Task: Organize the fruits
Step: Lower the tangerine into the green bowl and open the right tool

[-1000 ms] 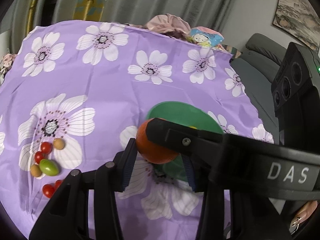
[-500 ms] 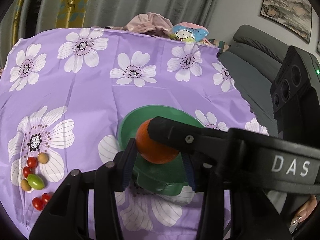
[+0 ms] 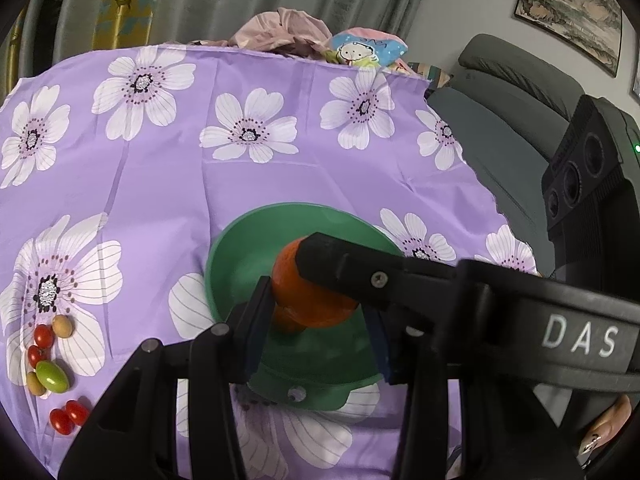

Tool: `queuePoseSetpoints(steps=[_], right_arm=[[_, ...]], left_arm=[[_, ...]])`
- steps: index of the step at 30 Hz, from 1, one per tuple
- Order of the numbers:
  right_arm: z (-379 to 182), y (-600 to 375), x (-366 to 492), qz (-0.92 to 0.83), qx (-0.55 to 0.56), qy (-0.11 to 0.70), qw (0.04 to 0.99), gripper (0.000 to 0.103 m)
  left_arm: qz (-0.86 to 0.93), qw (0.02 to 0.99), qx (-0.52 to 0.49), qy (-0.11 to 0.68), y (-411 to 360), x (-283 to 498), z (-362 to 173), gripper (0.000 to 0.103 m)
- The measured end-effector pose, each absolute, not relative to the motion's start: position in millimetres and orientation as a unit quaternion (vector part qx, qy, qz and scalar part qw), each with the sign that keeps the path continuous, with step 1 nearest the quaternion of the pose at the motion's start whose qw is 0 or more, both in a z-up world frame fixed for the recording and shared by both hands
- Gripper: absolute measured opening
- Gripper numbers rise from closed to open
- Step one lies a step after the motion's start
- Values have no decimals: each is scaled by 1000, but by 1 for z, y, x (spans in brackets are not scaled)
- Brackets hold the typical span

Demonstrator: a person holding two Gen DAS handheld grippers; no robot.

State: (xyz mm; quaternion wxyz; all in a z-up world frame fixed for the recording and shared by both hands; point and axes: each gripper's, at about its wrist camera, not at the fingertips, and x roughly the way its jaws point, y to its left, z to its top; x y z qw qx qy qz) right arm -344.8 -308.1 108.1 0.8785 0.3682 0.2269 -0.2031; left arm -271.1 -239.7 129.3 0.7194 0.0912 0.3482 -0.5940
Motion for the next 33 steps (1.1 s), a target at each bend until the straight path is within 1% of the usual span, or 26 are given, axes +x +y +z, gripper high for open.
queuePoseSetpoints(steps=[33], right_arm=[[72, -349, -348, -247, 424, 254, 834, 45]], left_arm=[[-611, 671, 114, 404, -286, -263, 93, 44]])
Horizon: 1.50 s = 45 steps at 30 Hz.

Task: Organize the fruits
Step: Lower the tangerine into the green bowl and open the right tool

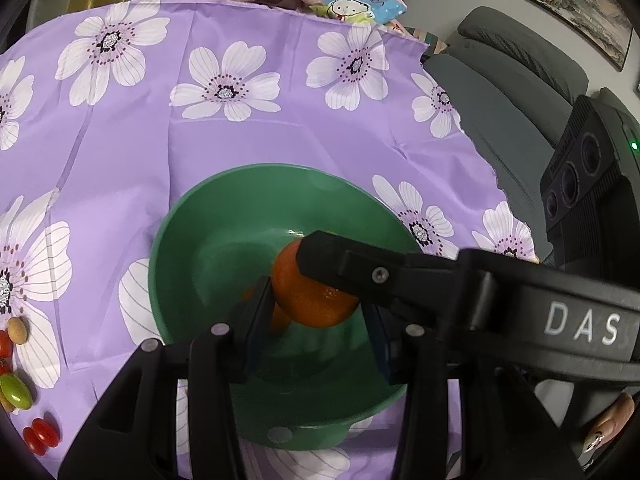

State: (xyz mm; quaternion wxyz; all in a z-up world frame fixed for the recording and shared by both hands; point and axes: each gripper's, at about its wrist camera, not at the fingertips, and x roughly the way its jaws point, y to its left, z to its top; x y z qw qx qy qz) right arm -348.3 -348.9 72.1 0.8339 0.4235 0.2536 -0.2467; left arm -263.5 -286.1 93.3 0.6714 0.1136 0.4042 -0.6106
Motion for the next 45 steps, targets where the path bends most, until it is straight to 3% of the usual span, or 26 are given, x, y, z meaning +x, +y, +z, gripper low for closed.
queuePoseSetpoints(steps=[45], right_arm=[[59, -362, -352, -285, 438, 282, 805, 46]], left_arm=[[-615, 640, 124, 443, -306, -265, 75, 44]])
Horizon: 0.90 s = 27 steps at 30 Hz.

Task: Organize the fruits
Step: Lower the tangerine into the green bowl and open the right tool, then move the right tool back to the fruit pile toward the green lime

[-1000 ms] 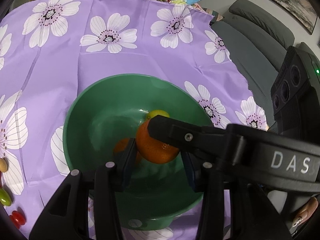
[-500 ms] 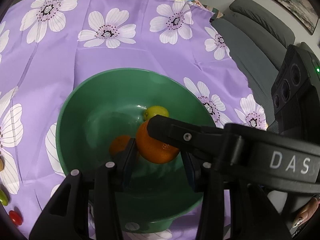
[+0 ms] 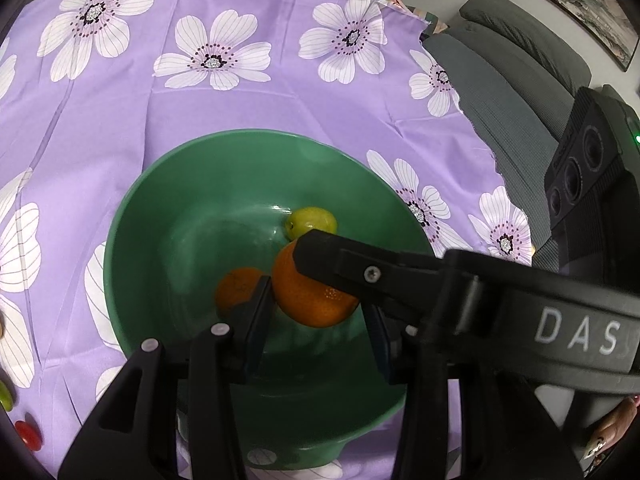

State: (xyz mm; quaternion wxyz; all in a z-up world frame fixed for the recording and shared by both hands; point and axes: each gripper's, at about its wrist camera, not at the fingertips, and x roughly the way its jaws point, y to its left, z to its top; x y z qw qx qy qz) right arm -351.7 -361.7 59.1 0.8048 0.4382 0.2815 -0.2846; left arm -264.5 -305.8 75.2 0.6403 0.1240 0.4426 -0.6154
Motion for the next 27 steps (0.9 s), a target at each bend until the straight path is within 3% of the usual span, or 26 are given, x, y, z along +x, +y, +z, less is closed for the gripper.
queuePoseSetpoints(steps=[15, 27], right_arm=[[55, -365, -353, -324, 431, 288, 791, 46], [78, -348, -349, -346, 385, 253, 818, 53]], left_arm=[[-621, 635, 111, 445, -303, -265, 74, 44], [-566, 710, 6, 420, -194, -201, 105, 63]])
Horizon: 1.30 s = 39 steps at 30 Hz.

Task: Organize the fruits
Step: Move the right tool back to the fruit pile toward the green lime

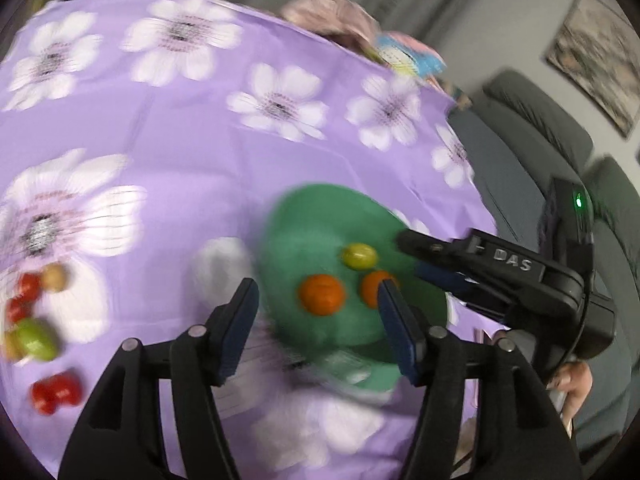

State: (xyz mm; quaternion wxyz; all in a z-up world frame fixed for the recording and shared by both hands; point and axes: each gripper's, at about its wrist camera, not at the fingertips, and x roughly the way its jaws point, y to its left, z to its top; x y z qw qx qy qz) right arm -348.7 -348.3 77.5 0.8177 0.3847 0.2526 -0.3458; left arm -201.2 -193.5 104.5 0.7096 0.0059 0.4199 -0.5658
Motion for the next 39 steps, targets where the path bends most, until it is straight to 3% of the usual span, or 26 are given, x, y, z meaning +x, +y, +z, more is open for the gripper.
queuePoseSetpoints(steps=[7, 17, 26, 36, 39], right_arm=[[87, -317, -311, -301, 340, 269, 849, 53], [61, -262, -232, -217, 294, 343, 865, 53], [32, -203, -165, -97, 249, 394, 879, 53], [-5, -161, -109, -78, 168, 457, 870, 53], [-8, -155, -109, -77, 149, 451, 877, 47]], left_arm=[[-445, 786, 6, 430, -113, -143, 92, 71], [-344, 815, -55, 464, -45, -88, 63, 70], [-325, 811, -101, 475, -28, -72, 63, 68], [-309, 808, -122, 486, -19, -63, 59, 67], [-312, 807, -123, 486, -19, -63, 60, 67]])
